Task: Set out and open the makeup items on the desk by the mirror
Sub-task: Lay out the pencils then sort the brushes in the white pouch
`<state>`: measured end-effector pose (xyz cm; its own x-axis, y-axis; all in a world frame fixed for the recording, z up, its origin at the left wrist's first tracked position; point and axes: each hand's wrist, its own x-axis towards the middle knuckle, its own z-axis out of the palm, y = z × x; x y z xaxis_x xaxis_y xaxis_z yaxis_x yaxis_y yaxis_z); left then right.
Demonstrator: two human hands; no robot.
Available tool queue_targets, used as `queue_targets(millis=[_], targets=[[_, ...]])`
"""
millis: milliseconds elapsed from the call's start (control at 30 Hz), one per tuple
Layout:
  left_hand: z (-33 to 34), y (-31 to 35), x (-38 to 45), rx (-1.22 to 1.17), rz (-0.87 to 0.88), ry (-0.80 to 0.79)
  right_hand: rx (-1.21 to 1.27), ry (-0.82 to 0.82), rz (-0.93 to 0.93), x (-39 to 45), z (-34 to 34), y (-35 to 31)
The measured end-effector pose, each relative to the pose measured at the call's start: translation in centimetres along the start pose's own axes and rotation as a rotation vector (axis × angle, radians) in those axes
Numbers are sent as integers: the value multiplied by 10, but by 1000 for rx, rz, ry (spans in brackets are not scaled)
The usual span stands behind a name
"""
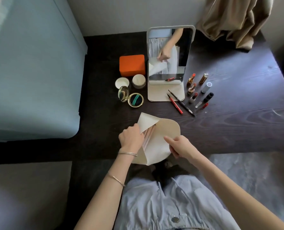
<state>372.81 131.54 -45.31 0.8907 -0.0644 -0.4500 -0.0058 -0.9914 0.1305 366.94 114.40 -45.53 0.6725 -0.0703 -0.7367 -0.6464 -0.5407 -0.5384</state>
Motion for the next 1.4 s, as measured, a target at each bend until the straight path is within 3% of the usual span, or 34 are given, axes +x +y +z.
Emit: queue_targets(millis=[133,267,433,567,867,1067,1300,1400], targets=[[0,5,7,-27,44,14,425,141,-89,9,12,-22],[8,7,13,-76,25,49,583,22,148,32,30,-24],[6,0,31,-665,-214,-295,902,-105,285,51,52,-27],[-6,-10,43,-674,-199,-409,1065,-135,317,56,69,-45],[-10,-18,55,-662,-150,-563,875,-6,378,70,83,-64],[-16,-26,60,-696,-118,-640,883,22,349,74,93,-65],[-11,-22,53,-665,61,-746,921,31,285,70,86,-55],[-2,-31,57,-833,-61,-685,854,1,245,67,73,-49]])
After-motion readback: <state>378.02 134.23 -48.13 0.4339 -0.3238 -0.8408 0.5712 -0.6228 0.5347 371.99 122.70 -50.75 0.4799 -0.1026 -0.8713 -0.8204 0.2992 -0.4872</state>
